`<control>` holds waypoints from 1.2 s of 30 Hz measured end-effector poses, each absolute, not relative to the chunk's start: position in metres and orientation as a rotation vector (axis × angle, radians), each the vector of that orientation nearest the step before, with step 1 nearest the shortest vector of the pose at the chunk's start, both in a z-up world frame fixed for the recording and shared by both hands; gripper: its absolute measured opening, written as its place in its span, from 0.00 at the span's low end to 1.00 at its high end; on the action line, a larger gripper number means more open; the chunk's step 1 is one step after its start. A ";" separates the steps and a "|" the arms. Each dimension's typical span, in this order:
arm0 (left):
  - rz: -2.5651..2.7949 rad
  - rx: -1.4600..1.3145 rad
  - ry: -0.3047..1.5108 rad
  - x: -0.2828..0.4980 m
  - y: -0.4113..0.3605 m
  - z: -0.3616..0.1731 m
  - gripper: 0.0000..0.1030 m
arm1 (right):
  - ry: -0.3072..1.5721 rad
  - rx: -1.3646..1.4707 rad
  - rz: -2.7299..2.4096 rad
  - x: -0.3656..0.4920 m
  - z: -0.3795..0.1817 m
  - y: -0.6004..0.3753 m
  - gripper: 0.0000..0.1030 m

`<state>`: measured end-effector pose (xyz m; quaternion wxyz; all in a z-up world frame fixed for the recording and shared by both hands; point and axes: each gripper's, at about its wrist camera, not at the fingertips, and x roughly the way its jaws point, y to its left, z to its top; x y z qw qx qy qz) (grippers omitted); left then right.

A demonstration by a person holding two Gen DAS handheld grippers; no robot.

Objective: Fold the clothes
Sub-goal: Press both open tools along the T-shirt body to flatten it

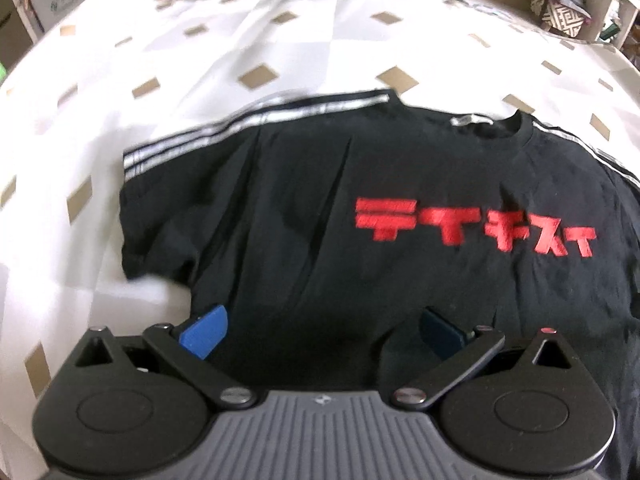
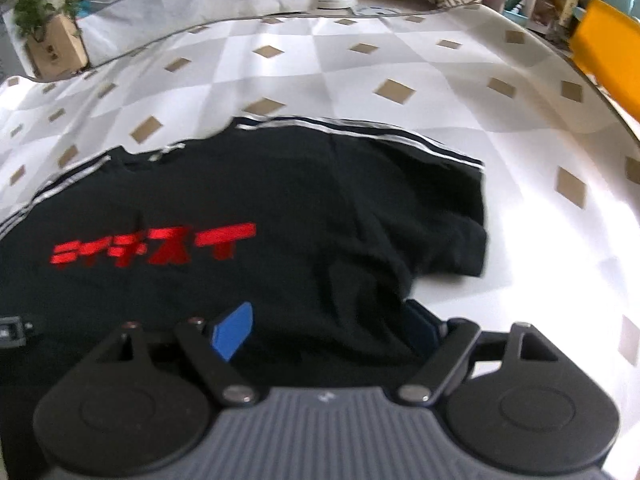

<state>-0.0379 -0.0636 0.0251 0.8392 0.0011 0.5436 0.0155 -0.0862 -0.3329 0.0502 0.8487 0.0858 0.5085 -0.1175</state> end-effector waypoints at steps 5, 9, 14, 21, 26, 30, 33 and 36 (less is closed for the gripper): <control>0.028 -0.018 1.152 -0.028 -0.076 0.024 1.00 | 1.072 0.215 -0.205 -0.068 0.045 -0.322 0.78; 0.032 -0.022 1.158 -0.020 -0.084 0.018 1.00 | 1.071 0.199 -0.168 -0.055 0.042 -0.308 0.78; 0.043 -0.027 1.164 -0.013 -0.091 0.011 1.00 | 1.090 0.213 -0.152 -0.047 0.032 -0.300 0.78; 0.080 -0.045 1.162 -0.008 -0.084 0.003 1.00 | 1.093 0.199 -0.241 -0.044 0.021 -0.309 0.78; 0.115 -0.091 1.154 -0.004 -0.066 0.000 1.00 | 1.071 0.236 -0.308 -0.048 0.020 -0.331 0.78; 0.139 -0.096 1.141 -0.002 -0.054 -0.001 1.00 | 1.064 0.250 -0.329 -0.049 0.021 -0.338 0.74; 0.142 -0.114 1.139 -0.002 -0.048 -0.002 1.00 | 1.060 0.243 -0.381 -0.050 0.019 -0.344 0.79; 0.160 -0.112 1.136 -0.002 -0.046 -0.002 1.00 | 1.058 0.279 -0.384 -0.051 0.020 -0.352 0.77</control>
